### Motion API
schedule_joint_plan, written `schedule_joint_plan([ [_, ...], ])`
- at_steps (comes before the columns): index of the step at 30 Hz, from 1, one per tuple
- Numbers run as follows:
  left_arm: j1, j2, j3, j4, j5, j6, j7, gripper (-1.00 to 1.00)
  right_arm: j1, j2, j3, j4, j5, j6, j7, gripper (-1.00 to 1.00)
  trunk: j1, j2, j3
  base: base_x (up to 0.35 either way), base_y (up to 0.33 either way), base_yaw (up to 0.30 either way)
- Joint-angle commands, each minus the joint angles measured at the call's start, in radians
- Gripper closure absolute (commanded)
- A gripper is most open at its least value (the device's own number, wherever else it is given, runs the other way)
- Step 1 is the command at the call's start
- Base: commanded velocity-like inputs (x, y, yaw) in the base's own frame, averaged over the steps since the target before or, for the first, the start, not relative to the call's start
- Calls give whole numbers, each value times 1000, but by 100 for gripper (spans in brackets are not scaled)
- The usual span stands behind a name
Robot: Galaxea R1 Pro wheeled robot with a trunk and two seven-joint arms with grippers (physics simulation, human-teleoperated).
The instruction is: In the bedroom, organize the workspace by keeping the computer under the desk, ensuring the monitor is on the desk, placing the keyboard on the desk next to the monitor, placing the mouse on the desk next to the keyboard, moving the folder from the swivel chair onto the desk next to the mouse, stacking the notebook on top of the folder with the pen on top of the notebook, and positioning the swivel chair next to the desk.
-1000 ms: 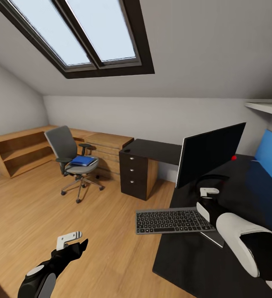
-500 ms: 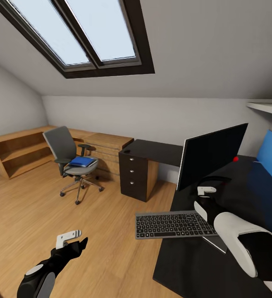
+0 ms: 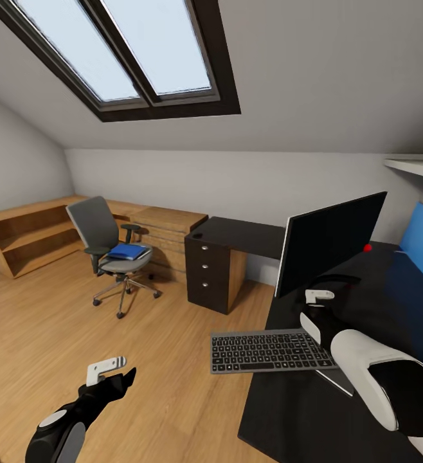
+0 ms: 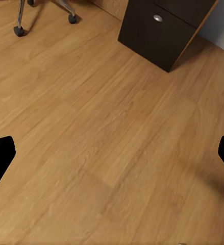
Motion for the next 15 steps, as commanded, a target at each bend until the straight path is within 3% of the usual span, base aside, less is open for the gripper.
schedule_joint_plan([
  [1,-1,0,-1,-1,11,5,8,-100,0,0,9,-2,-8,7,-4,-100,0,-1,-1,208,0,0],
  [5,-1,1,-1,-1,11,5,8,-100,0,0,7,-2,-8,6,-4,-100,0,-1,-1,129,0,0],
  [15,-1,-2,-1,-35,13,5,8,-100,0,-2,6,0,-4,7,-6,-100,0,-1,-1,11,0,0],
])
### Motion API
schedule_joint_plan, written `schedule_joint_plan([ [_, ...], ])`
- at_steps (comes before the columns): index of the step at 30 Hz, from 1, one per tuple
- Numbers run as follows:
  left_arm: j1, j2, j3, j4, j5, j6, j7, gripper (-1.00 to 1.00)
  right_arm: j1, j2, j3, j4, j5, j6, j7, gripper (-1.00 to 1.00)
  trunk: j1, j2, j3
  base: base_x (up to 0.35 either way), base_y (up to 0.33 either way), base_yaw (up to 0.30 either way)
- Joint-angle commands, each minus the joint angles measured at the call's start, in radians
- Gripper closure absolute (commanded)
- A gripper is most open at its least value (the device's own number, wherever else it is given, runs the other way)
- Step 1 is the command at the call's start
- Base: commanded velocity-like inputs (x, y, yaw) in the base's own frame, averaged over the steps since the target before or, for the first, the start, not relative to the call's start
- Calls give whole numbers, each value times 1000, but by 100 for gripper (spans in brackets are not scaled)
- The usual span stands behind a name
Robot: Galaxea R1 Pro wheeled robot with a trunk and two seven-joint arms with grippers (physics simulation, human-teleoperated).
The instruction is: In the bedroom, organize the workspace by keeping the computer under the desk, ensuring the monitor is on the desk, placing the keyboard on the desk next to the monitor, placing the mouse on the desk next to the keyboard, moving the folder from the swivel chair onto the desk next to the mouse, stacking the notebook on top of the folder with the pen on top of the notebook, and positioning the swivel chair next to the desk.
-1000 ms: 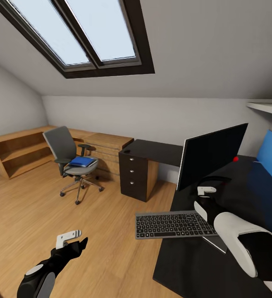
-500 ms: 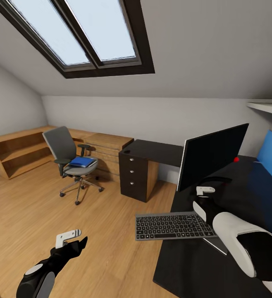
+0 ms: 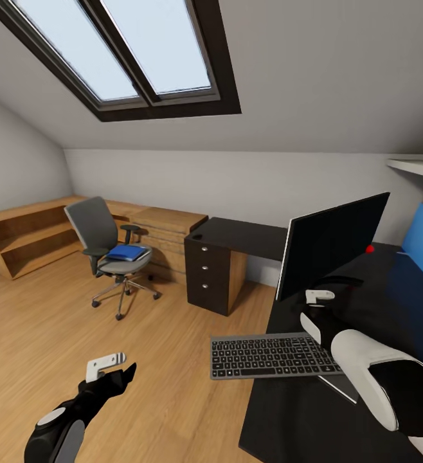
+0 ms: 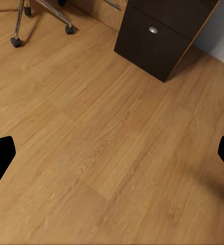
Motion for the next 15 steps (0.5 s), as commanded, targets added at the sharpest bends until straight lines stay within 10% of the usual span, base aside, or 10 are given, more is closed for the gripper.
schedule_joint_plan([
  [1,-1,0,-1,-3,11,5,8,-100,0,0,9,-2,-8,7,-4,-100,0,-1,-1,0,0,0],
  [15,-1,1,1,-11,10,4,9,-100,0,-1,8,1,-8,7,-5,-100,54,-99,-45,0,0,0],
])
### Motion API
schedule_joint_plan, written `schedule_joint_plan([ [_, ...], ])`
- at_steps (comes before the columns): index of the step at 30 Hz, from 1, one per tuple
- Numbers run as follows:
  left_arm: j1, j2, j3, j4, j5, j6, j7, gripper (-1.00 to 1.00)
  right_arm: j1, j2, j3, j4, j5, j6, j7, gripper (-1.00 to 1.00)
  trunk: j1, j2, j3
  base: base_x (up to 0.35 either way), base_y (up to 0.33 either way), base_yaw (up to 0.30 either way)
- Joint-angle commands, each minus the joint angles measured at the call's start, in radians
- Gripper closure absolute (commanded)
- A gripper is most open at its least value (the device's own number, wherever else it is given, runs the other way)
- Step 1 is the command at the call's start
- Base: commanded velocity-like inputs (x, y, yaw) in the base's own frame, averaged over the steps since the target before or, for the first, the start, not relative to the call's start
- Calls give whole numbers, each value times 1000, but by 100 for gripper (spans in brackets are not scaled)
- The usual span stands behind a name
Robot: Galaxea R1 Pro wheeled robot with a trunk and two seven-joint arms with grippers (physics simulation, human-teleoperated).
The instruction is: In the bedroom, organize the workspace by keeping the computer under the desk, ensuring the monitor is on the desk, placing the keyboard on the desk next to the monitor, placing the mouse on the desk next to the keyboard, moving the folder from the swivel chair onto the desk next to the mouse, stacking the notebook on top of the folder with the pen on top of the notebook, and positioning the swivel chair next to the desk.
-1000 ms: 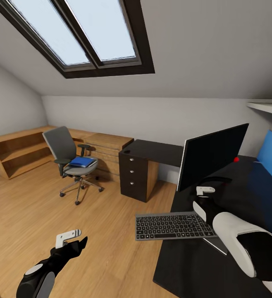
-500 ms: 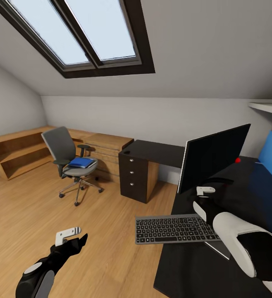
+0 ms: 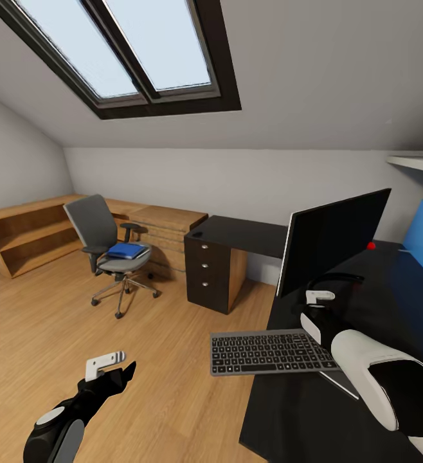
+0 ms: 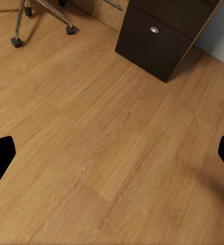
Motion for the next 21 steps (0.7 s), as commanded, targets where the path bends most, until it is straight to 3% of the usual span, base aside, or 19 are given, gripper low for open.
schedule_joint_plan([
  [1,-1,1,0,-2,11,4,8,-100,0,0,9,-2,-8,7,-4,-100,4,-8,-4,0,0,0],
  [17,-1,1,-1,-2,10,3,8,-100,0,0,10,-2,-8,7,-5,-100,65,-120,-54,0,0,0],
  [21,-1,1,-1,-2,10,3,8,-100,0,0,10,-2,-8,8,-7,-100,65,-120,-54,0,0,0],
])
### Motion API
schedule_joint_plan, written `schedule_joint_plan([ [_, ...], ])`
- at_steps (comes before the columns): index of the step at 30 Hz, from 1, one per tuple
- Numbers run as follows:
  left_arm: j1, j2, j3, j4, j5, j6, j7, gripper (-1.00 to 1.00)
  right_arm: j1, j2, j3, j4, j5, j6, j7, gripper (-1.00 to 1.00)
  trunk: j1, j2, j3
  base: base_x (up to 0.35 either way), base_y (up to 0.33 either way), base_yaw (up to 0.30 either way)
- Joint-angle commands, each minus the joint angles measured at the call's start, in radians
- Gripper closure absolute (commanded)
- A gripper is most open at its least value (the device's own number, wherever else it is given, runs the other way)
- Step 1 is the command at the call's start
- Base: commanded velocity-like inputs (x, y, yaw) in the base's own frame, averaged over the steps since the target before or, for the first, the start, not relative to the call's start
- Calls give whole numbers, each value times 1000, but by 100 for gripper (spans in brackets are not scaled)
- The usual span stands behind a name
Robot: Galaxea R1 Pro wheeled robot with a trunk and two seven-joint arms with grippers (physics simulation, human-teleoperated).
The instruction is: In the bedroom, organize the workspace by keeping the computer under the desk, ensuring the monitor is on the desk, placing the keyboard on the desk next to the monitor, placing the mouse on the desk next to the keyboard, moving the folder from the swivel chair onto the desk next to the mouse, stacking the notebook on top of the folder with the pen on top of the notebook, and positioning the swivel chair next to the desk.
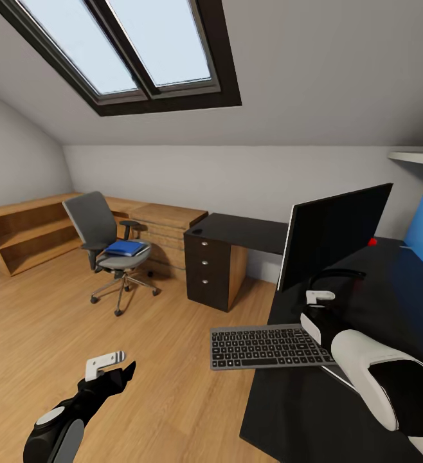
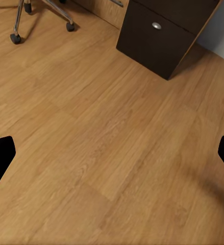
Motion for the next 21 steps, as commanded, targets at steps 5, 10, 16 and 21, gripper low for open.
schedule_joint_plan([
  [5,-1,1,-1,4,9,6,8,-100,0,0,9,-2,-8,7,-11,-100,0,-1,-1,0,0,0],
  [10,-1,3,0,9,9,6,8,-100,0,0,9,-2,-7,7,-12,-100,0,-1,-1,131,0,0],
  [16,-1,2,-1,9,9,6,8,-100,0,-1,8,0,-8,38,-17,-100,0,-1,-1,88,0,0],
  [21,-1,2,-1,6,9,5,8,-100,0,-2,7,-1,-8,72,-22,-100,0,-1,-1,16,0,0],
])
